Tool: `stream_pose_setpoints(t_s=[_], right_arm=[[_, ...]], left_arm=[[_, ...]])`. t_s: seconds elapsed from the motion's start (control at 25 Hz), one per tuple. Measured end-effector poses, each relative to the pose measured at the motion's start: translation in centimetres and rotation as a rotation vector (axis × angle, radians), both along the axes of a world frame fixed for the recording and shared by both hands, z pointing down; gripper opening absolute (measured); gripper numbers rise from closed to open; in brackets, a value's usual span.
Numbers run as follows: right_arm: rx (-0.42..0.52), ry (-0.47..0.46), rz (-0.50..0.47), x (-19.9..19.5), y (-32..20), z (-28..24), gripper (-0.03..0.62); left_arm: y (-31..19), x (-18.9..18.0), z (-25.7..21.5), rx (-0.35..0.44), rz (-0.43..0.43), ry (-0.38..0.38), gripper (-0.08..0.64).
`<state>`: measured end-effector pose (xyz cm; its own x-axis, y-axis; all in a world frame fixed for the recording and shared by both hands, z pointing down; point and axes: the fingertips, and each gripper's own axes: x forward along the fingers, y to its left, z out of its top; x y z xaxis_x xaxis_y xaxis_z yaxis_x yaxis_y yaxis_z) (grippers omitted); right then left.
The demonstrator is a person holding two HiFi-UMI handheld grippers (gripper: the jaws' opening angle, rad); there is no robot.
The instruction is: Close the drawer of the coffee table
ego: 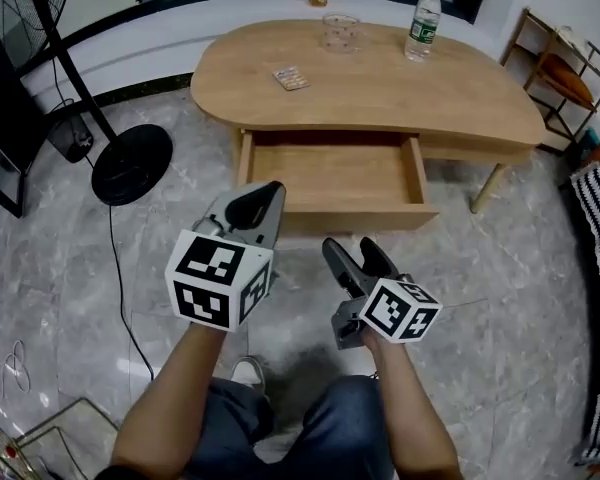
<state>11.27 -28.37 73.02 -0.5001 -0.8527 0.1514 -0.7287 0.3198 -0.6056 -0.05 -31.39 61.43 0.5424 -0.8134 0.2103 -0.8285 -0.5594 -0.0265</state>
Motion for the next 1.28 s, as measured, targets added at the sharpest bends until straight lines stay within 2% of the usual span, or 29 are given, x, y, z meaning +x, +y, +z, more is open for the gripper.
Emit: stream_pose_setpoints(t_s=[0.24, 0.36, 0.56, 0.84, 1.12, 1.28], right_arm=[[-0.005, -0.109, 0.034, -0.8, -0.9, 2.1, 0.444], [0.001, -0.193, 0.062, -0.8, -1.8, 2.6, 0.454], [0.032, -0.321, 0.1, -0.6, -3.2, 2.9, 0.466], [0.056, -0.383, 0.125, -0.2, -4.4, 2.9, 0.465], [0.012, -0.371, 0.114, -0.3, -4.5, 2.6, 0.465], [0.001, -0.379, 0.15, -0.1, -4.7, 1.7, 0.463]], left_arm=[[0.1, -1.0, -0.4, 0.031, -0.028, -0.01, 0.005], [-0.2, -1.6, -0.2, 0.005, -0.044, 0.03, 0.005], [-0.7, -1.8, 0.2, -0.012, -0.046, 0.034, 0.005], [-1.0, -1.7, 0.4, -0.007, -0.036, 0.011, 0.005], [-0.8, -2.2, 0.4, 0.004, -0.04, -0.019, 0.005], [-0.8, -2.1, 0.2, 0.024, -0.036, -0.052, 0.005]])
